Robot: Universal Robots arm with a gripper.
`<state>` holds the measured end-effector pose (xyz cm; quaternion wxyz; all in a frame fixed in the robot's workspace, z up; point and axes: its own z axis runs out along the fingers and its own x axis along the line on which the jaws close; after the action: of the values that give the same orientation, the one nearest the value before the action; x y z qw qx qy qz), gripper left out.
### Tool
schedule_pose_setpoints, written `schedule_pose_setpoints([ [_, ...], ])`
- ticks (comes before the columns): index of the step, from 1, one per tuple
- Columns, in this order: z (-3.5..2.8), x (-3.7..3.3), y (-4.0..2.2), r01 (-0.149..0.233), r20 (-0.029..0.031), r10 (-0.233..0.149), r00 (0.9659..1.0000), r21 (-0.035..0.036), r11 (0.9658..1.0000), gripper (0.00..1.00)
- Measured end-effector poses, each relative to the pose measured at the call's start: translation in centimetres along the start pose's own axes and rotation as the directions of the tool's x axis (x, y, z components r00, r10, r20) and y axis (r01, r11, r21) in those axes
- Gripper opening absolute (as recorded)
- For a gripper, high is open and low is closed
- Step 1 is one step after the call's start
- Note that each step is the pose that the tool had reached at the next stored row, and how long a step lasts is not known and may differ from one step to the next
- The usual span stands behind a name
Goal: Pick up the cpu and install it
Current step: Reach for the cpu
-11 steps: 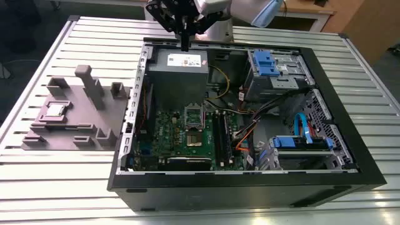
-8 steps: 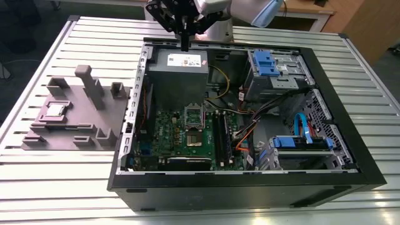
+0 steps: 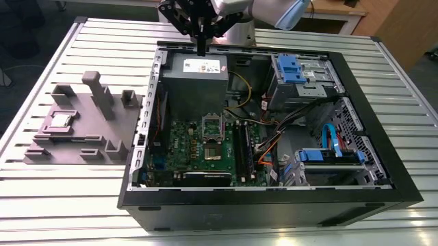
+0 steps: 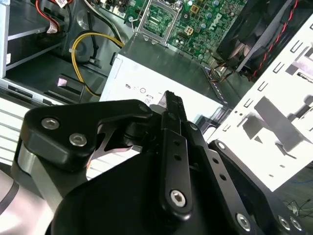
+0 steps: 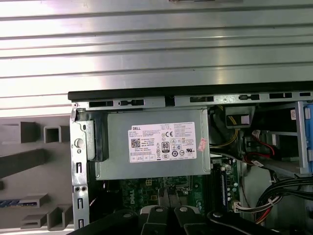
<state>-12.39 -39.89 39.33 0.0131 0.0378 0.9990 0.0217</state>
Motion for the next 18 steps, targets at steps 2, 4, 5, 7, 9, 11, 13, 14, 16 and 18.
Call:
schedule_pose_setpoints([
  [2,0.00,0.01,0.00,0.000,0.0000,0.000,1.0000,0.0000,1.0000,0.11],
  [4,0.00,0.06,-0.01,0.000,0.0000,0.000,1.0000,0.0000,1.0000,0.11],
  [5,0.00,0.07,-0.01,0.000,0.0000,0.000,1.0000,0.0000,1.0000,0.11],
  [7,0.00,0.08,-0.01,0.000,0.0000,0.000,1.0000,0.0001,1.0000,0.11],
  [9,-0.01,0.10,-0.01,0.000,0.0000,0.000,1.0000,0.0001,1.0000,0.11],
  [11,0.00,0.15,-0.01,0.000,0.0000,0.000,1.0000,0.0000,1.0000,0.11],
  [13,-0.01,0.18,-0.01,0.000,0.0000,0.000,1.0000,0.0000,1.0000,0.11],
  [14,0.00,0.23,-0.02,0.000,0.0000,0.000,1.0000,0.0000,1.0000,0.11],
  [16,-0.01,0.30,-0.02,0.000,0.0000,0.000,1.0000,0.0001,1.0000,0.11],
  [18,0.00,0.36,-0.03,0.000,0.0000,0.000,1.0000,0.0000,1.0000,0.11],
])
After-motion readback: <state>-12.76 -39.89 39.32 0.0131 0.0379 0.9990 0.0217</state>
